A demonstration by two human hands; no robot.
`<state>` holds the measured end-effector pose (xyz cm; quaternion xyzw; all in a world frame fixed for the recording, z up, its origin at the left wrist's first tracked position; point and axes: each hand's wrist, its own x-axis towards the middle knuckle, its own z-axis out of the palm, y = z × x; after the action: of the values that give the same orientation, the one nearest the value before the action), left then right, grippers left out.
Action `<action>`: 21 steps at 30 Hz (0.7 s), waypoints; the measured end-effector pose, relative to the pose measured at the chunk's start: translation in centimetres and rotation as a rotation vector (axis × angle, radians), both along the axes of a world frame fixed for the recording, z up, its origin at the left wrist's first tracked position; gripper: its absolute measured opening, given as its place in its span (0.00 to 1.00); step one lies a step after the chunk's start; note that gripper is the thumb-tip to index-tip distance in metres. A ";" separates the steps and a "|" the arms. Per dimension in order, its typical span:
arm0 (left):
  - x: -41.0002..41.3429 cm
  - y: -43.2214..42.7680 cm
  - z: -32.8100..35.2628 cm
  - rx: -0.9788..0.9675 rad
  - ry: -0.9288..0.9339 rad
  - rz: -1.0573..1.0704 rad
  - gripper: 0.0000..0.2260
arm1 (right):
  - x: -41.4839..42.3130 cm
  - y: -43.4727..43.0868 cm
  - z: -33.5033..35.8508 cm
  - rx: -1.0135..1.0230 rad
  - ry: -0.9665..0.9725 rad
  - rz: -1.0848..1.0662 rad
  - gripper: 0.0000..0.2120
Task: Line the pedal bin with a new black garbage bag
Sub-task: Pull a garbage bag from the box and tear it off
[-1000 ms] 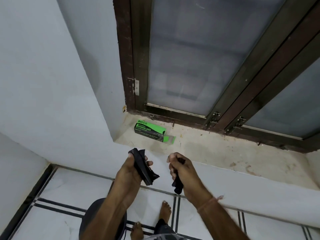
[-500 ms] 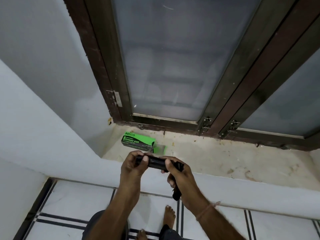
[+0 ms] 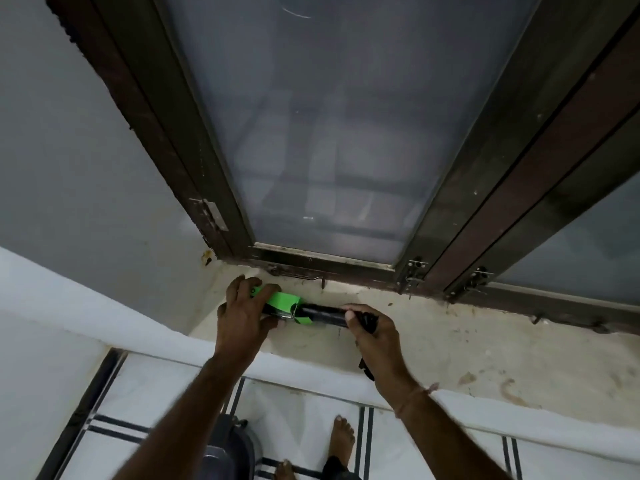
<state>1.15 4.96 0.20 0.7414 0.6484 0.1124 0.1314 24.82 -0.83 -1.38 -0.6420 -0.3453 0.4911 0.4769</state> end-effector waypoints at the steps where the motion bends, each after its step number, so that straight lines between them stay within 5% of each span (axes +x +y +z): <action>1: 0.1 -0.1 0.2 0.028 0.000 -0.004 0.28 | -0.1 0.1 0.0 0.015 -0.025 0.040 0.07; 7: 2.1 -1.4 0.5 0.036 -0.042 -0.036 0.27 | -1.5 1.9 0.8 0.129 -0.018 0.213 0.10; 12: 2.4 -2.1 1.2 -0.024 -0.214 0.099 0.25 | -1.3 2.7 1.6 0.117 -0.055 0.085 0.09; 16: 2.7 -2.3 1.9 -0.025 -0.225 0.120 0.26 | -1.7 2.5 2.3 0.096 -0.027 0.368 0.11; 21: 2.7 -2.9 2.3 -0.033 -0.272 0.201 0.26 | -1.5 2.0 2.9 0.191 -0.051 0.063 0.07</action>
<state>3.85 2.05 2.47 0.6485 0.6973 0.2138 0.2180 23.29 1.12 1.52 -0.5948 -0.4225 0.4544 0.5111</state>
